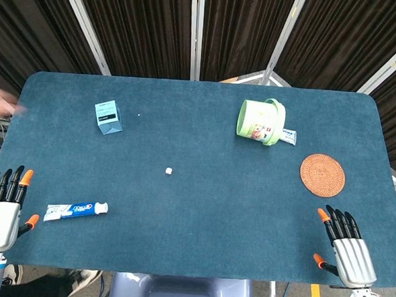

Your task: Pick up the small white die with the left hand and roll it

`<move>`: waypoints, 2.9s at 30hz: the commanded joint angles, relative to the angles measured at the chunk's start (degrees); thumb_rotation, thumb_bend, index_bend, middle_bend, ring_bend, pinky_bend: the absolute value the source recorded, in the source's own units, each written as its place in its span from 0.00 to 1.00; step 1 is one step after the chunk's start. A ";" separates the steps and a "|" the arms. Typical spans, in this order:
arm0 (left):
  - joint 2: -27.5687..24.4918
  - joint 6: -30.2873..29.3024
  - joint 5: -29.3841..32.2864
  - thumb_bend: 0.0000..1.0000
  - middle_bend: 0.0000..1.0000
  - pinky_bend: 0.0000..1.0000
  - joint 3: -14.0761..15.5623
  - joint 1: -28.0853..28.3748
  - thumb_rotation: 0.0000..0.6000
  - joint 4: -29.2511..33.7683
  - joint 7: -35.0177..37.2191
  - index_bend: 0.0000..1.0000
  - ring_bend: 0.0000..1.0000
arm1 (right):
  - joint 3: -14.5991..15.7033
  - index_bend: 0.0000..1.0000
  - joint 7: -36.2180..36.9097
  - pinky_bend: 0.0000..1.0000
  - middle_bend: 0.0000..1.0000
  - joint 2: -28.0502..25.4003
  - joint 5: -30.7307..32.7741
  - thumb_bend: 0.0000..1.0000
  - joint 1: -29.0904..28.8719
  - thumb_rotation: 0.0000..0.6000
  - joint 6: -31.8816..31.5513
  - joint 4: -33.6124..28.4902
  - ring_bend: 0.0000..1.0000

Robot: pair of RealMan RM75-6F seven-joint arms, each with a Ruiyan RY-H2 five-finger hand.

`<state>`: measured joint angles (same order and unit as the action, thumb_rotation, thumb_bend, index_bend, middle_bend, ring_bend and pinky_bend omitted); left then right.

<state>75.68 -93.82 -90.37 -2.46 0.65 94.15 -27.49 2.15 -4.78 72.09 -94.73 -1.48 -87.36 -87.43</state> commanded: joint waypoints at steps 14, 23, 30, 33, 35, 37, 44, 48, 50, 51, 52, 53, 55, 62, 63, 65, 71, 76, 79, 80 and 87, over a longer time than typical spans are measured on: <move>0.42 7.46 5.20 0.15 0.00 0.00 -3.27 4.32 1.00 2.61 -0.01 0.00 0.00 | -0.01 0.00 0.15 0.00 0.00 -0.25 -0.03 0.07 0.04 1.00 -0.10 -0.67 0.00; 5.23 20.35 16.92 0.24 0.00 0.00 -11.45 16.11 1.00 4.07 -9.22 0.19 0.00 | -0.78 0.00 1.23 0.00 0.00 -0.92 1.72 0.07 -0.75 1.00 1.64 -1.24 0.00; 15.68 27.54 26.78 0.27 0.00 0.00 -15.84 28.01 1.00 -2.37 -20.44 0.33 0.00 | -1.37 0.00 2.70 0.00 0.00 -2.05 2.92 0.07 -1.09 1.00 2.26 -2.03 0.00; 18.80 28.38 29.25 0.29 0.00 0.00 -16.58 30.99 1.00 -5.18 -22.79 0.36 0.00 | -1.47 0.00 3.06 0.00 0.00 -2.27 3.36 0.07 -1.16 1.00 2.58 -2.05 0.00; 20.71 29.02 30.90 0.29 0.00 0.00 -17.09 32.84 1.00 -6.99 -23.93 0.37 0.00 | -1.55 0.00 3.31 0.00 0.00 -2.31 3.68 0.07 -1.21 1.00 2.79 -1.95 0.00; 22.17 29.63 32.36 0.30 0.00 0.00 -17.50 34.27 1.00 -8.41 -24.69 0.37 0.00 | -1.58 0.00 3.49 0.00 0.00 -2.37 3.92 0.07 -1.24 1.00 3.00 -1.89 0.00; 30.60 32.98 40.24 0.30 0.00 0.00 -19.55 42.97 1.00 -17.94 -28.82 0.40 0.00 | -1.75 0.00 4.82 0.00 0.00 -3.02 4.83 0.07 -1.33 1.00 3.57 -1.87 0.00; 32.70 33.33 41.87 0.30 0.00 0.00 -19.51 45.28 1.00 -20.59 -29.24 0.41 0.00 | -1.86 0.00 5.26 0.00 0.00 -3.26 5.05 0.07 -1.29 1.00 3.51 -1.97 0.00; 34.01 34.01 42.86 0.30 0.00 0.00 -19.56 46.85 1.00 -22.47 -29.37 0.42 0.00 | -1.85 0.00 5.56 0.00 0.00 -3.40 4.93 0.07 -1.21 1.00 3.28 -2.06 0.00; 34.45 34.20 43.20 0.30 0.00 0.00 -19.55 47.42 1.00 -23.26 -29.39 0.42 0.00 | -1.80 0.00 5.63 0.00 0.00 -3.46 4.83 0.07 -1.19 1.00 3.22 -2.13 0.00; 34.69 34.36 43.36 0.30 0.00 0.00 -19.47 47.75 1.00 -23.68 -29.37 0.42 0.00 | -1.79 0.00 5.67 0.00 0.00 -3.49 4.78 0.07 -1.19 1.00 3.20 -2.15 0.00; 35.00 34.64 43.60 0.30 0.00 0.00 -19.32 48.21 1.00 -24.21 -29.33 0.43 0.00 | -1.78 0.00 5.75 0.00 0.00 -3.54 4.72 0.07 -1.21 1.00 3.18 -2.18 0.00; 35.50 34.93 44.05 0.31 0.00 0.00 -19.14 48.83 1.00 -24.80 -29.15 0.43 0.00 | -1.80 0.00 5.93 0.00 0.00 -3.60 4.69 0.07 -1.26 1.00 3.21 -2.17 0.00; 37.05 35.31 44.92 0.33 0.00 0.00 -18.03 50.58 1.00 -26.64 -28.82 0.44 0.00 | -1.87 0.00 6.22 0.00 0.00 -3.67 5.00 0.07 -1.44 1.00 3.65 -2.10 0.00; 37.21 35.35 45.04 0.35 0.00 0.00 -17.96 50.74 1.00 -26.87 -28.74 0.45 0.00 | -1.88 0.00 6.24 0.00 0.00 -3.67 5.03 0.07 -1.45 1.00 3.68 -2.10 0.00; 37.61 35.62 45.35 0.36 0.00 0.00 -17.74 51.28 1.00 -27.55 -28.59 0.45 0.00 | -1.85 0.00 6.31 0.00 0.00 -3.69 5.00 0.07 -1.49 1.00 3.77 -2.15 0.00; 38.50 36.35 46.32 0.36 0.00 0.00 -17.64 52.74 1.00 -29.53 -28.42 0.44 0.00 | -1.95 0.00 6.63 0.00 0.00 -3.91 4.68 0.07 -1.33 1.00 3.03 -2.38 0.00; 39.41 37.06 47.80 0.36 0.00 0.00 -17.71 53.93 1.00 -31.33 -28.84 0.42 0.00 | -1.99 0.00 6.86 0.00 0.00 -4.09 4.80 0.07 -1.41 1.00 3.22 -2.44 0.00; 39.84 37.19 48.27 0.38 0.00 0.00 -17.59 54.54 1.00 -32.30 -28.82 0.42 0.00 | -1.90 0.00 6.82 0.00 0.00 -4.04 4.96 0.07 -1.45 1.00 3.53 -2.39 0.00; 39.95 37.25 48.41 0.39 0.00 0.00 -17.50 54.69 1.00 -32.57 -28.83 0.43 0.00 | -1.90 0.00 6.84 0.00 0.00 -4.04 4.97 0.07 -1.46 1.00 3.54 -2.38 0.00; 40.44 37.57 49.18 0.46 0.00 0.00 -16.89 55.38 1.00 -33.88 -28.79 0.51 0.00 | -1.77 0.00 7.04 0.00 0.00 -4.13 4.52 0.07 -1.38 1.00 3.18 -2.51 0.00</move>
<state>116.08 -56.30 -41.23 -19.45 55.96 60.35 -56.28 0.36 2.24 67.97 -90.18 -2.87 -84.16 -89.92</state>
